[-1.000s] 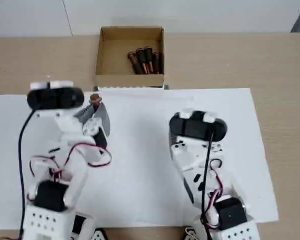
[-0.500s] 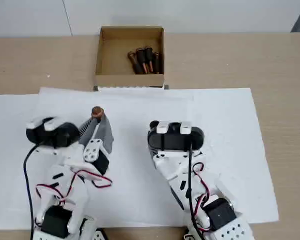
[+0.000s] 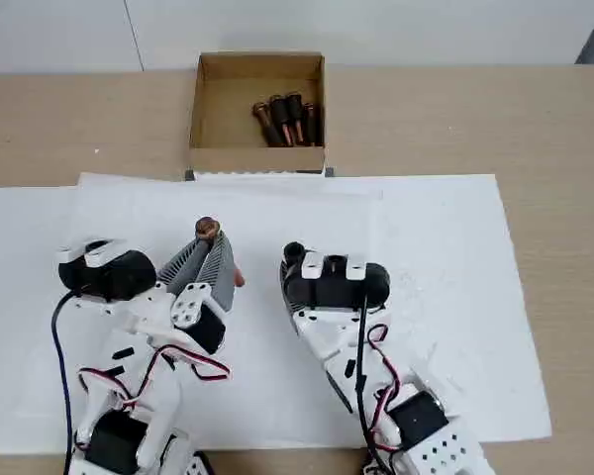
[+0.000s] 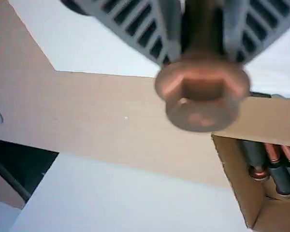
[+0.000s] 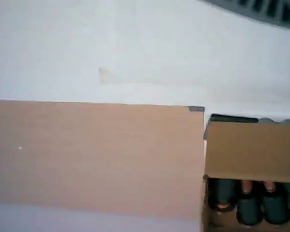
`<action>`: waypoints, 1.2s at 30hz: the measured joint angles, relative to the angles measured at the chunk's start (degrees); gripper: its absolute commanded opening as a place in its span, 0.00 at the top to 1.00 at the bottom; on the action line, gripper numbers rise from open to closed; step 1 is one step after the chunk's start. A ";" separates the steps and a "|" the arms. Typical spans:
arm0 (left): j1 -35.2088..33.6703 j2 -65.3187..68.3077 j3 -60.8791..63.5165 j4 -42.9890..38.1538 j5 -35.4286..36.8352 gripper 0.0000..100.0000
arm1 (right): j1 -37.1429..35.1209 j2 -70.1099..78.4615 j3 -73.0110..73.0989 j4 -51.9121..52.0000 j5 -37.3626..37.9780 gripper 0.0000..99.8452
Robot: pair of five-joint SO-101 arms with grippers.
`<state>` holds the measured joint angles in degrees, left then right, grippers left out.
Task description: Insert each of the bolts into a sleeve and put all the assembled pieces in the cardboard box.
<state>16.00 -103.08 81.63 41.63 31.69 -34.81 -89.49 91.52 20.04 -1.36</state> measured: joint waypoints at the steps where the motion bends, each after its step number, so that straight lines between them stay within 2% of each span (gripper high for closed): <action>1: 0.00 0.00 0.00 0.00 0.88 0.99 | 0.00 0.00 0.79 -0.70 0.00 1.00; 7: 0.00 -0.18 2.90 -1.85 3.08 0.99 | -0.44 0.00 3.69 -5.71 0.00 1.00; 15: -0.09 -0.18 7.91 -12.57 3.08 0.99 | -3.69 0.00 4.57 -8.18 0.00 1.00; 22: -0.09 -0.18 7.91 -14.24 3.08 0.99 | -3.87 0.00 4.57 -8.18 0.18 1.00; 29: 2.11 -0.18 7.91 -14.51 3.08 0.99 | -5.01 0.00 4.57 -8.18 8.35 1.00; 36: 3.60 -0.18 7.91 -18.11 3.60 0.99 | -5.10 -0.35 4.57 -4.40 9.14 1.00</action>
<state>19.60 -103.25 89.54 23.52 35.30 -39.91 -89.85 96.09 15.65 7.78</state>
